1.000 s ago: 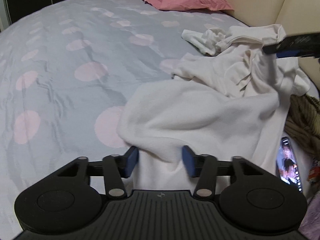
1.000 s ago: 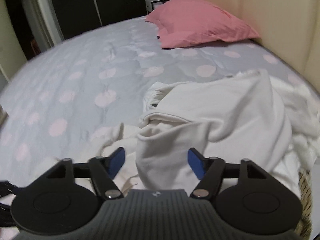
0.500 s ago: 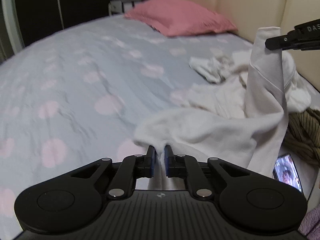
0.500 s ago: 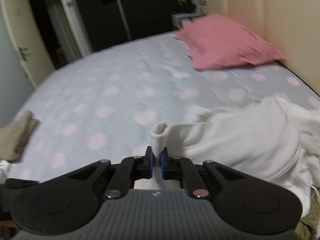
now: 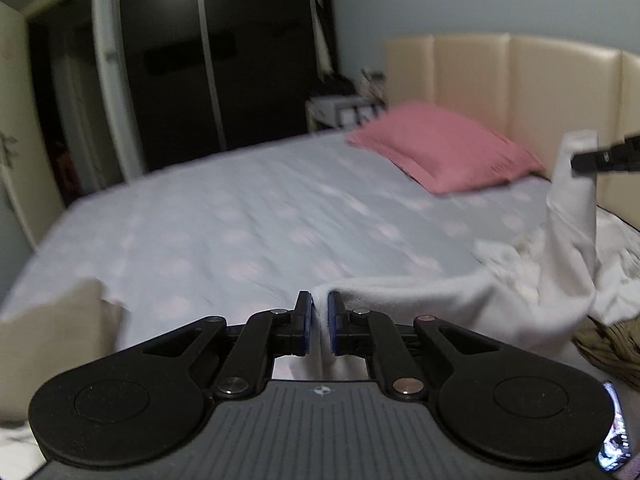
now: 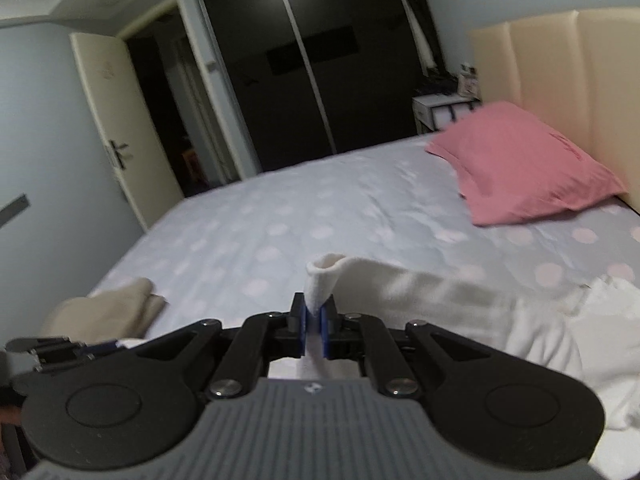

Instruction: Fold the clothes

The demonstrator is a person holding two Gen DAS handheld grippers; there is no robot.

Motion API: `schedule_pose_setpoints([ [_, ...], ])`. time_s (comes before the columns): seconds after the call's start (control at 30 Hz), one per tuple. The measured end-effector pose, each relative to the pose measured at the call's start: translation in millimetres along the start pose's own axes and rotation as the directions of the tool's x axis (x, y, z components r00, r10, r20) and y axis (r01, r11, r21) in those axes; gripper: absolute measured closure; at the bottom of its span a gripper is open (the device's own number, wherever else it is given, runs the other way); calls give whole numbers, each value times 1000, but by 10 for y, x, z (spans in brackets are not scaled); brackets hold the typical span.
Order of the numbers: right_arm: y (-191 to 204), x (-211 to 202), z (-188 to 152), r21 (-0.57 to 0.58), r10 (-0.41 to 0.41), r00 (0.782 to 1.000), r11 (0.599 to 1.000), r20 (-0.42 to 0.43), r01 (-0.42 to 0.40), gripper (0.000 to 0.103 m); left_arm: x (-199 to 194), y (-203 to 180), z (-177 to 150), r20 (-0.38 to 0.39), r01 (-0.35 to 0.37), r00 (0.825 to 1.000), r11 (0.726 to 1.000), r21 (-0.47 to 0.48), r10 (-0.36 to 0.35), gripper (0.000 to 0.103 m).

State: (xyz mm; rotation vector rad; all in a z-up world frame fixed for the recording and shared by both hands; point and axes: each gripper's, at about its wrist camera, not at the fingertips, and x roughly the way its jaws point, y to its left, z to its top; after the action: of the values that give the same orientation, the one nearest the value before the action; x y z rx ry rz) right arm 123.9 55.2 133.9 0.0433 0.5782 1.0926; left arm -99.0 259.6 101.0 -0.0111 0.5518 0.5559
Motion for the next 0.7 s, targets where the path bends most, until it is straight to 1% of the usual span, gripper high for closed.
schedule_pose_setpoints([
  [0.1, 251, -2, 59, -6, 76, 997, 997, 17, -76, 95, -364, 305, 156, 64, -90, 994, 996, -13, 91, 97],
  [0.23, 567, 34, 120, -14, 170, 985, 985, 31, -169, 95, -864, 704, 279, 123, -231, 964, 972, -46, 235, 97],
  [0.33, 762, 115, 141, -13, 216, 976, 976, 22, -216, 95, -1154, 937, 275, 125, -281, 949, 956, -84, 290, 97],
  [0.4, 837, 206, 133, -11, 226, 974, 974, 6, -226, 95, -1201, 1010, 186, 83, -279, 955, 956, -91, 286, 97],
  [0.47, 878, 298, 100, -17, 209, 978, 978, -21, -209, 95, -1144, 1018, 13, 25, -258, 965, 963, -82, 261, 97],
  [0.5, 888, 345, 62, -26, 182, 982, 983, -41, -184, 95, -1088, 1005, -93, -9, -238, 971, 968, -79, 239, 97],
  [0.57, 853, 454, -31, -48, 110, 990, 992, -87, -114, 95, -910, 939, -343, -92, -178, 981, 981, -80, 171, 97],
  [0.63, 773, 572, -136, -65, 32, 991, 997, -133, -41, 95, -718, 854, -596, -170, -115, 980, 990, -84, 100, 97],
  [0.7, 631, 675, -252, -72, -43, 981, 997, -188, 30, 95, -507, 717, -851, -242, -51, 970, 996, -76, 31, 97],
])
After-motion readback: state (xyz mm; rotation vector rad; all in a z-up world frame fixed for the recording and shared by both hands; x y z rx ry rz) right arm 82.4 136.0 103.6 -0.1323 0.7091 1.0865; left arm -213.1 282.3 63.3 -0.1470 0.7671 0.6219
